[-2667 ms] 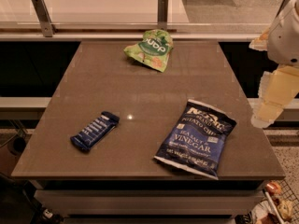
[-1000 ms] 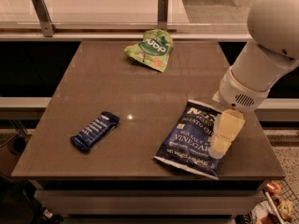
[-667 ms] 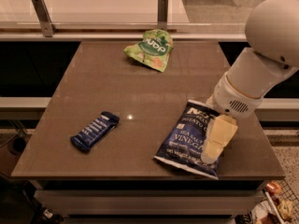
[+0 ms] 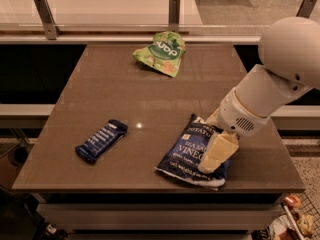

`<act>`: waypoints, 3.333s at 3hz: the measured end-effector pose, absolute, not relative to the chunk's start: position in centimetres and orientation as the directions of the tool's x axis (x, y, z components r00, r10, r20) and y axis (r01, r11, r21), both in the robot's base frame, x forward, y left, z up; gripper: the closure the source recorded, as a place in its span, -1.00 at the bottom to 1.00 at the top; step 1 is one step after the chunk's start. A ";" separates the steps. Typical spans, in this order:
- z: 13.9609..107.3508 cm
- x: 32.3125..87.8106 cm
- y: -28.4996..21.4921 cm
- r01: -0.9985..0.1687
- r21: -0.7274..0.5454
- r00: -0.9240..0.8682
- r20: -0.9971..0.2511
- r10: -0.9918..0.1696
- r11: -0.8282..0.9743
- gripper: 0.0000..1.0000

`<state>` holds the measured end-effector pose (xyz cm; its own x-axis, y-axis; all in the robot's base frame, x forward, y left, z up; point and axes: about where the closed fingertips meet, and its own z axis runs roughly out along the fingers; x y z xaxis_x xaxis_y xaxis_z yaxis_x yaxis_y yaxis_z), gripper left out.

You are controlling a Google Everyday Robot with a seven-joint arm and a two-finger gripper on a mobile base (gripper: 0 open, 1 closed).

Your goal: Move blue chip bag near green rice chip bag

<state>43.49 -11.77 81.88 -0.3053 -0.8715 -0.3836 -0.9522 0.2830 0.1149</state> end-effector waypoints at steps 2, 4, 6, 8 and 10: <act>82.3 43.5 -11.7 -0.953 0.114 -0.304 -0.383 -0.872 0.282 0.74; 82.4 43.5 -11.7 -0.953 0.114 -0.304 -0.383 -0.872 0.282 1.00; 82.5 43.5 -11.7 -0.953 0.114 -0.304 -0.383 -0.872 0.282 1.00; 89.4 49.6 -12.2 -0.962 -0.010 -0.251 -0.366 -0.896 0.274 1.00; 95.0 55.3 -12.2 -0.953 -0.146 -0.181 -0.426 -0.887 0.265 1.00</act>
Offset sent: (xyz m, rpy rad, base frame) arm -0.0003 0.0005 0.0007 -0.0004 -0.0005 0.0010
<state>55.31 -12.24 95.01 -0.1814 -0.8865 -0.4256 -0.9530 0.2652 -0.1463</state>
